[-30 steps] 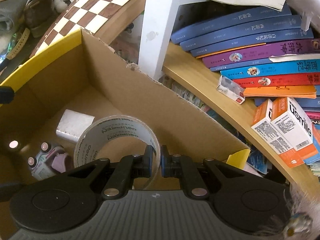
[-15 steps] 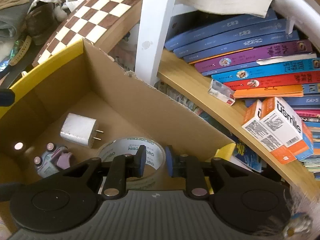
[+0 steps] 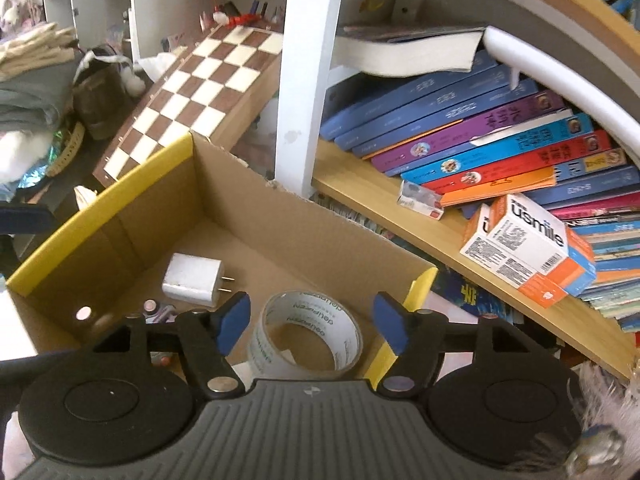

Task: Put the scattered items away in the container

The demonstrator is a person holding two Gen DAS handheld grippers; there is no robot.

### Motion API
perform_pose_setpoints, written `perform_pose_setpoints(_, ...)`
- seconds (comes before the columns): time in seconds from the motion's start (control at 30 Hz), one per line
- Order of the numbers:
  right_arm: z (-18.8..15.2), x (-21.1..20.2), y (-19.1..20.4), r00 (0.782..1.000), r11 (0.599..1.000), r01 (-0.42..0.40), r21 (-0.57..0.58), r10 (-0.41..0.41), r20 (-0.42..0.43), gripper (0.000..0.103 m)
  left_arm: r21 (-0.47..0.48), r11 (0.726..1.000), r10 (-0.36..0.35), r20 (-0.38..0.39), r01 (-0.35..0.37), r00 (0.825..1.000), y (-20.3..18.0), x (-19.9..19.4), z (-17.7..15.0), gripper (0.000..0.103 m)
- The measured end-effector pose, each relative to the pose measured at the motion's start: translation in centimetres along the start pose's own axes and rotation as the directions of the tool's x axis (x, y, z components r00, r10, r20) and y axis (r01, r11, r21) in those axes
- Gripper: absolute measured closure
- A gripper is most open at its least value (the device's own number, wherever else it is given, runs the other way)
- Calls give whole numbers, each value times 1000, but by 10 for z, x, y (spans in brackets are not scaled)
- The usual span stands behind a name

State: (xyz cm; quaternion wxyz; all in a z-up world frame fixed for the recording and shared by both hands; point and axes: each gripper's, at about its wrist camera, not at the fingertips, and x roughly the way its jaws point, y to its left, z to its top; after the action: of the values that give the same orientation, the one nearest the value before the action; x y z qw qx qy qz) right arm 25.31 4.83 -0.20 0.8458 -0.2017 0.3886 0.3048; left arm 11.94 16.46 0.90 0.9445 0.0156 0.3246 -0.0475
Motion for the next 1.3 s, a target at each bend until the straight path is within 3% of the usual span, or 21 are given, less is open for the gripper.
perform_pose_setpoints(0.53,-31,-67,11,996,997,2,72,-9,92,28,7,1000,27,17,-27,1000,-17,-33,-8,14)
perform_pose_setpoints(0.73,-56,-93,9,992,994,34,106,-46,119,24,11,1000,28,21,-28,999,-28,-45,-13,13)
perform_pose_setpoints(0.87,-75,-110,5,989,990,51,133,-69,128,19,10,999,36,25,-36,999,-36,-51,-15,7)
perform_pose_setpoints(1.3,-135,-142,-3,988,967,69,245,-100,116,10,-25,997,70,-4,-70,998,-59,-59,-30,6)
